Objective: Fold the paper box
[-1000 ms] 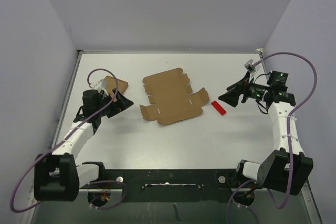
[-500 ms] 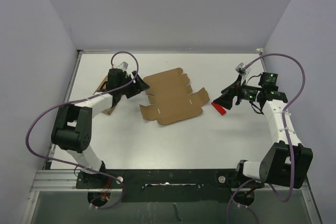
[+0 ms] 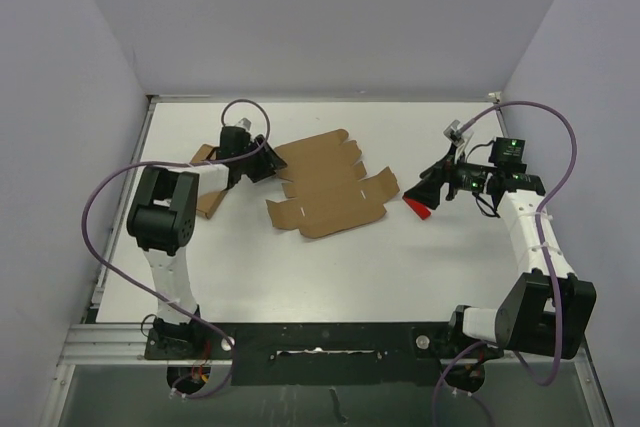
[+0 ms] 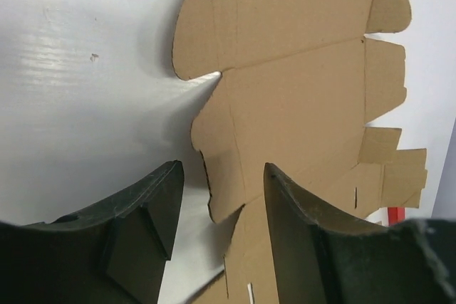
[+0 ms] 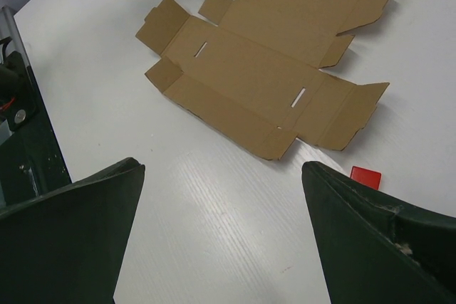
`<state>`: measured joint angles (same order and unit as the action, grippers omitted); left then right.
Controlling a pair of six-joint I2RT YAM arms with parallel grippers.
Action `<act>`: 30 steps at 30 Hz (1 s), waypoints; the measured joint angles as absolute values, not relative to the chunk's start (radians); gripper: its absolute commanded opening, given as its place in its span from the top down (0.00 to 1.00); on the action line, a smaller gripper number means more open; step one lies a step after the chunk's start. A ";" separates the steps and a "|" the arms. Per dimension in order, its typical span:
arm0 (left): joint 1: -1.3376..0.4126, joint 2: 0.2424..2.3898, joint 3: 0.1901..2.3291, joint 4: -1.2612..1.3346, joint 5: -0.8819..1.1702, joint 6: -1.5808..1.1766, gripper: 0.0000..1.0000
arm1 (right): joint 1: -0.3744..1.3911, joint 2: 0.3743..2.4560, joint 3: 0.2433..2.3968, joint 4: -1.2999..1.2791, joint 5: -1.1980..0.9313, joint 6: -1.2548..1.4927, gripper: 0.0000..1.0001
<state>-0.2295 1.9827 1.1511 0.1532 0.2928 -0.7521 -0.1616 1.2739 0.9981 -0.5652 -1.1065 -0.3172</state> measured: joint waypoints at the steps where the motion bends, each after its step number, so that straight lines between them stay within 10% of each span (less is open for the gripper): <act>1: -0.229 1.999 1.158 0.159 0.295 -0.756 0.55 | -0.162 1.274 0.998 -0.565 -1.106 -0.318 0.02; 10: -0.235 2.057 1.171 0.269 0.357 -0.785 1.00 | -0.157 1.274 0.998 -0.565 -1.098 -0.323 0.02; 30: -0.321 1.489 0.543 0.875 0.371 -0.604 1.00 | -0.093 1.307 0.925 -0.464 -1.141 -0.282 0.02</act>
